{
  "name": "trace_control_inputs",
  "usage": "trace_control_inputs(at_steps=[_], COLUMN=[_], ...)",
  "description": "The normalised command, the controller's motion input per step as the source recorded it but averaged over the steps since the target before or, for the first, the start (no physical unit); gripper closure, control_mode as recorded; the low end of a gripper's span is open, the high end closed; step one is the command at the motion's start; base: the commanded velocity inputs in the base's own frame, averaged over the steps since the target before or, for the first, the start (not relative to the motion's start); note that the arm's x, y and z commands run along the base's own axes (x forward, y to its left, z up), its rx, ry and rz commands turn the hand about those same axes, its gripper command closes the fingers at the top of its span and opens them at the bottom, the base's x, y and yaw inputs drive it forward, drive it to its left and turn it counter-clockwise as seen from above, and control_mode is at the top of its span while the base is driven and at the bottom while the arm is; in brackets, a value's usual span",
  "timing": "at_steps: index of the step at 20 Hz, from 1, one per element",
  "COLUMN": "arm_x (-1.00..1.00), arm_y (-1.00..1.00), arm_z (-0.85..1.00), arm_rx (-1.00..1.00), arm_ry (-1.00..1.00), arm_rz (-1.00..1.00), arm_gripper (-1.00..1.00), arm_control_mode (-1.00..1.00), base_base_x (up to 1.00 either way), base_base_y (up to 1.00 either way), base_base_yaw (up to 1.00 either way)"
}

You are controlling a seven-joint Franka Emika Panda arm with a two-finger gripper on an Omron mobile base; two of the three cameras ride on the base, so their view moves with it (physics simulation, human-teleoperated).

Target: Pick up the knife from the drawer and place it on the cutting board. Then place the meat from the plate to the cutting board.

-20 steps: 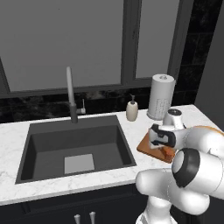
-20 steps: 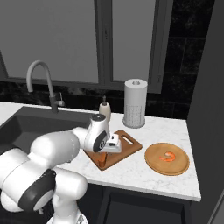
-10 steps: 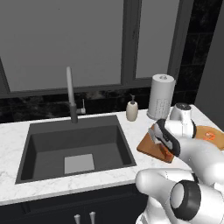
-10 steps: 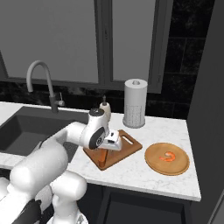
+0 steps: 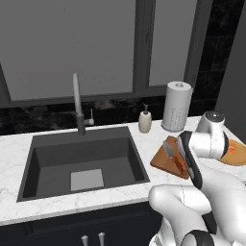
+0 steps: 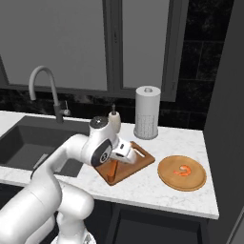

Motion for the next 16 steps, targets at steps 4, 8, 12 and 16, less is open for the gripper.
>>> trace_control_inputs(at_steps=[4,8,12,16], arm_x=[0.01,0.16,0.26,0.16], arm_y=[-0.74,-0.85,-0.69,-0.53], arm_z=[0.36,0.09,-0.11,-0.18], arm_rx=[0.01,0.04,0.04,0.04], arm_ry=[0.00,0.01,0.04,-0.02], arm_rz=[-0.37,-0.33,-0.18,-0.07], arm_gripper=[-1.00,-1.00,-1.00,-1.00], arm_control_mode=[-1.00,-1.00,-1.00,-1.00], base_base_x=[0.00,0.00,0.00,0.00], base_base_y=[0.00,0.00,0.00,0.00], base_base_yaw=[0.00,0.00,0.00,0.00])
